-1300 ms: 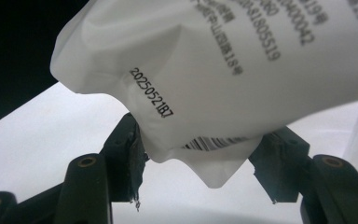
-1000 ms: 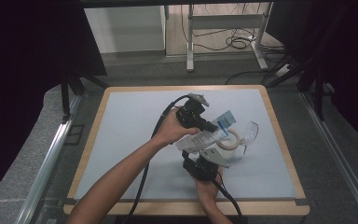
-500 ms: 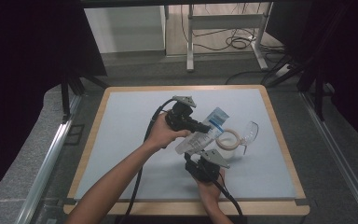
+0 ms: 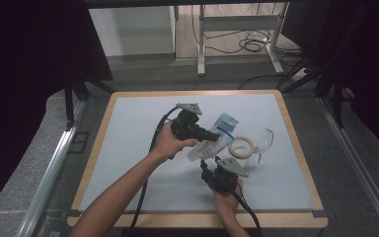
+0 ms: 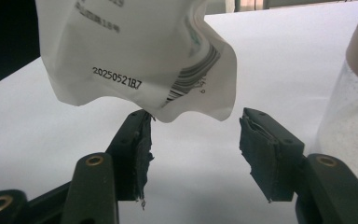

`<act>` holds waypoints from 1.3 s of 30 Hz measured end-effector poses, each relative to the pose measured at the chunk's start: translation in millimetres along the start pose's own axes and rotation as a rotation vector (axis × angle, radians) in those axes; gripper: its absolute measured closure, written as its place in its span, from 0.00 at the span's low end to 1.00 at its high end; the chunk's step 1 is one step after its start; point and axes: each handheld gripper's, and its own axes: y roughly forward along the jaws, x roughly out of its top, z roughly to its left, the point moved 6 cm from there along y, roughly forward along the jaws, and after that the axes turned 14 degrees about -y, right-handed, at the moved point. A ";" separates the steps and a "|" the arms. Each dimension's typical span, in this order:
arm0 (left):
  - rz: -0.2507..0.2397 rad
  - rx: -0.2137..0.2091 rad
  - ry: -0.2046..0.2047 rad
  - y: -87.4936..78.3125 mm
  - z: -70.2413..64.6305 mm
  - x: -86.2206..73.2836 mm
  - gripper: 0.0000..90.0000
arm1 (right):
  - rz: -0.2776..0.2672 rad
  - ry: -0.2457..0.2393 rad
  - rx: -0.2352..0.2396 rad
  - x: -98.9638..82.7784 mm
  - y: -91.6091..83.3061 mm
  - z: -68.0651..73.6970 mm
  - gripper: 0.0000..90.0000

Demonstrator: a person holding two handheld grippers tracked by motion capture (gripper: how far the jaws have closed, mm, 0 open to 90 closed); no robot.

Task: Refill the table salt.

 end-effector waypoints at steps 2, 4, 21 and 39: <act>-0.004 0.002 0.005 -1.4 -0.6 -0.1 1.00 | -0.002 -0.003 0.003 0.2 0.2 -0.6 0.51; -0.015 0.010 0.010 -4.0 -0.2 -0.4 1.00 | -0.004 -0.004 0.005 0.0 0.2 -0.5 0.51; -0.170 0.077 -0.051 -39.9 32.3 -17.8 1.00 | 0.004 -0.007 0.031 -4.2 1.0 1.1 0.51; -0.285 0.193 -0.125 -79.4 80.6 -44.8 1.00 | -0.004 -0.005 0.061 -1.1 -3.6 -6.5 0.49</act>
